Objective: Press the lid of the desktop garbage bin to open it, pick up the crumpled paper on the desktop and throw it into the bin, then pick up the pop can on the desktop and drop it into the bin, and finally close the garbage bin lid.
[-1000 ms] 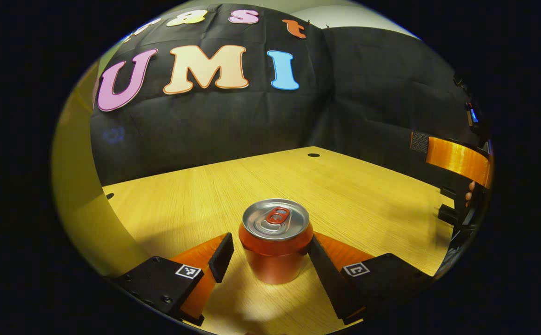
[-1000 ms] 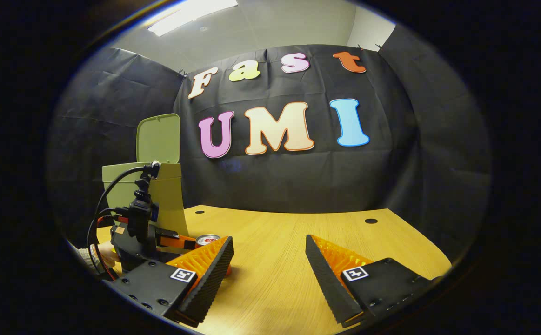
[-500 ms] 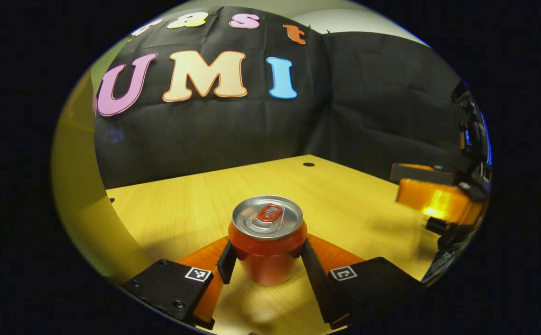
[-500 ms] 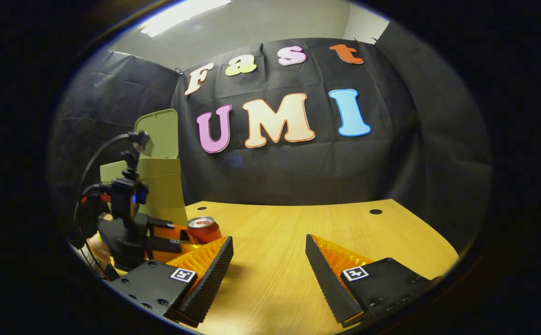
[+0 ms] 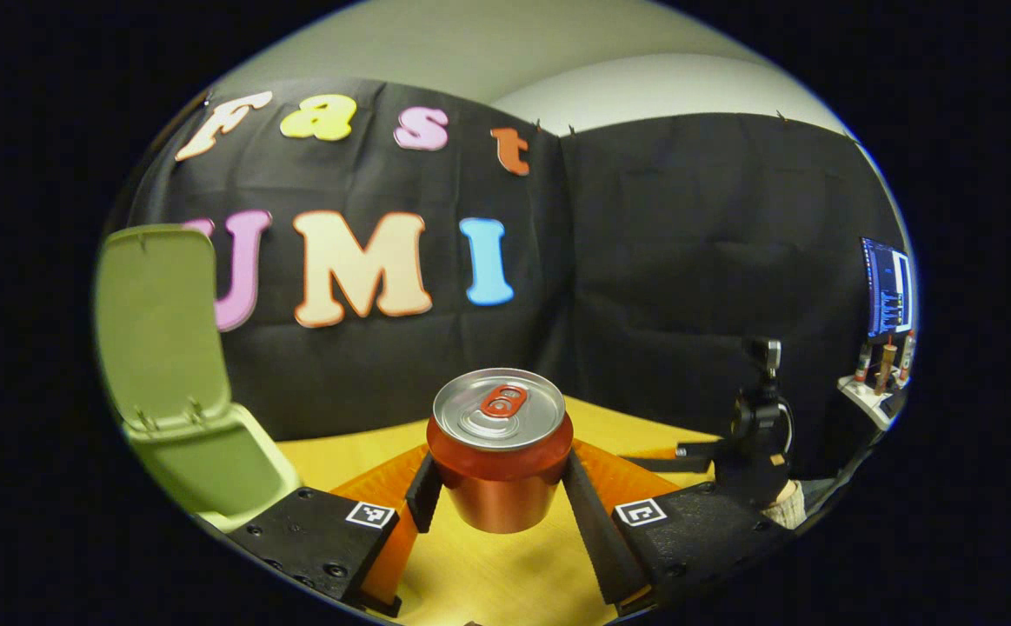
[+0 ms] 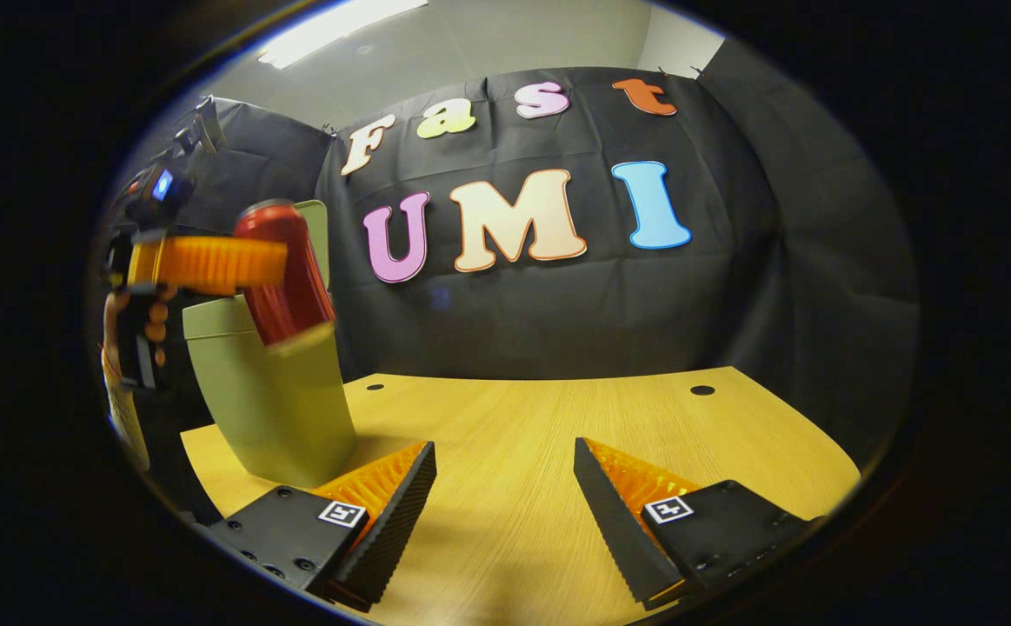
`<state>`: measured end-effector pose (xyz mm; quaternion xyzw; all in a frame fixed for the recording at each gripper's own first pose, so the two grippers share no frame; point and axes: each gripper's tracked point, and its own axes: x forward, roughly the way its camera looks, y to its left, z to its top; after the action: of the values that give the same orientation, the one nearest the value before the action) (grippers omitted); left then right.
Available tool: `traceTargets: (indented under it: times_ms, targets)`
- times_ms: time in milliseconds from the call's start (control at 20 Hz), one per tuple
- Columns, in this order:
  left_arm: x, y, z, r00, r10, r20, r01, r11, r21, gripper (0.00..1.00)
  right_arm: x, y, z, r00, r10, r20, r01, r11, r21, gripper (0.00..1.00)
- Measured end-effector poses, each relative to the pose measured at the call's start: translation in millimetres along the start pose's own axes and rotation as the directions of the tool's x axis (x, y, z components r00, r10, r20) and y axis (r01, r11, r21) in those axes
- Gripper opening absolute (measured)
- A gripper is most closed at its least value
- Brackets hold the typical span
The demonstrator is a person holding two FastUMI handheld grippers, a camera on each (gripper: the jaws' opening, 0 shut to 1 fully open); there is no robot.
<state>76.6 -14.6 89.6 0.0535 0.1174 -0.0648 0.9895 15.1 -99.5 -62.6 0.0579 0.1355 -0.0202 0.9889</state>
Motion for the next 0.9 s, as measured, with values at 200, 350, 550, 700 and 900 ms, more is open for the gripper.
traceTargets:
  times_ms: [200, 350, 550, 700, 900]
  targets:
    - [-31.7, 69.2, 47.3, 0.979, 0.180, 0.090, -0.187, 0.979, 0.076, 0.76, -0.6, -2.2, 3.5, 1.000, -0.013, 0.008, 0.013, 1.000, -0.007, 1.00]
    - [-52.4, 121.0, 45.2, 0.952, 0.298, 0.075, -0.302, 0.952, 0.043, 0.76, 0.0, 4.4, 4.4, 1.000, 0.001, 0.010, -0.001, 1.000, -0.003, 1.00]
    - [-71.9, 179.6, 10.1, 0.909, 0.416, -0.021, -0.417, 0.909, -0.012, 0.76, 0.4, 12.9, 4.1, 1.000, 0.017, 0.007, -0.017, 1.000, -0.010, 1.00]
    - [-83.1, 200.3, -5.5, 0.880, 0.469, -0.074, -0.471, 0.882, -0.016, 0.79, 2.8, 14.6, 2.1, 1.000, 0.020, 0.001, -0.020, 1.000, -0.019, 1.00]
    - [-86.6, 204.4, 3.9, 0.872, 0.486, -0.052, -0.487, 0.874, 0.005, 0.80, 11.4, 15.8, -6.1, 0.999, 0.025, -0.024, -0.025, 0.999, -0.020, 1.00]
